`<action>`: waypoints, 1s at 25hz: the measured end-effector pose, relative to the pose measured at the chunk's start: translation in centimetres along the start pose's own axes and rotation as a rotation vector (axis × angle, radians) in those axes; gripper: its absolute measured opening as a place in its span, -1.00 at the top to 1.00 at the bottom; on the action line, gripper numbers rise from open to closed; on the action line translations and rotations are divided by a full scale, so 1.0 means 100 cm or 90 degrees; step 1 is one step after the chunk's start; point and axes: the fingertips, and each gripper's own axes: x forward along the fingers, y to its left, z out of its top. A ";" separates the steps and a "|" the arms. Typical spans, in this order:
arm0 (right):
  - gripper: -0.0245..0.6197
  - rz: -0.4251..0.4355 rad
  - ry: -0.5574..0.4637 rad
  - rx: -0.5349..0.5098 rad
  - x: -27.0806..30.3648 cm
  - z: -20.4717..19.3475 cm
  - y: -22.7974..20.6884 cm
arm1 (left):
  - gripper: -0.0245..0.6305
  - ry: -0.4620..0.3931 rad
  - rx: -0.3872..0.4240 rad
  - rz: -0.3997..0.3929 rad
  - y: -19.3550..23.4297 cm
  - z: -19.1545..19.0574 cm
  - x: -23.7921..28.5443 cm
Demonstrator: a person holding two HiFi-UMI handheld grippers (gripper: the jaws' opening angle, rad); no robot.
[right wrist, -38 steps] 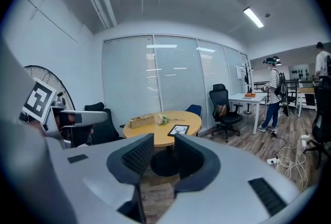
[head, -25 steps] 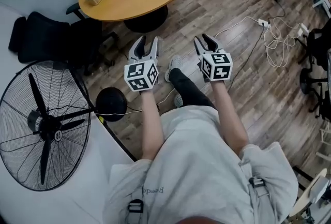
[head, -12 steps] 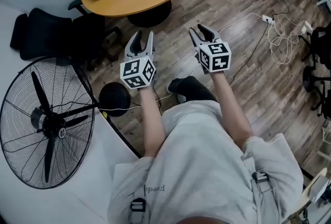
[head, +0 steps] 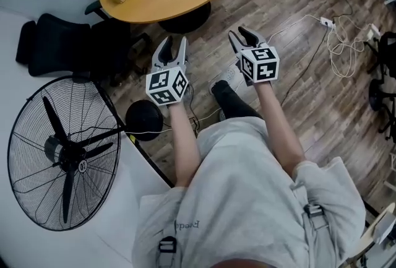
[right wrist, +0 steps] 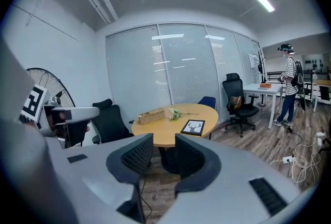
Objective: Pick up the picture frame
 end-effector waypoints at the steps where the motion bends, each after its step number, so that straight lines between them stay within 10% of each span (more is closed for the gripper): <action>1: 0.50 0.001 -0.003 0.001 0.006 0.004 -0.001 | 0.35 -0.001 0.001 0.000 0.003 0.003 0.005; 25: 0.53 -0.073 -0.003 0.057 0.131 0.082 -0.133 | 0.35 0.061 0.046 -0.060 0.019 0.054 0.220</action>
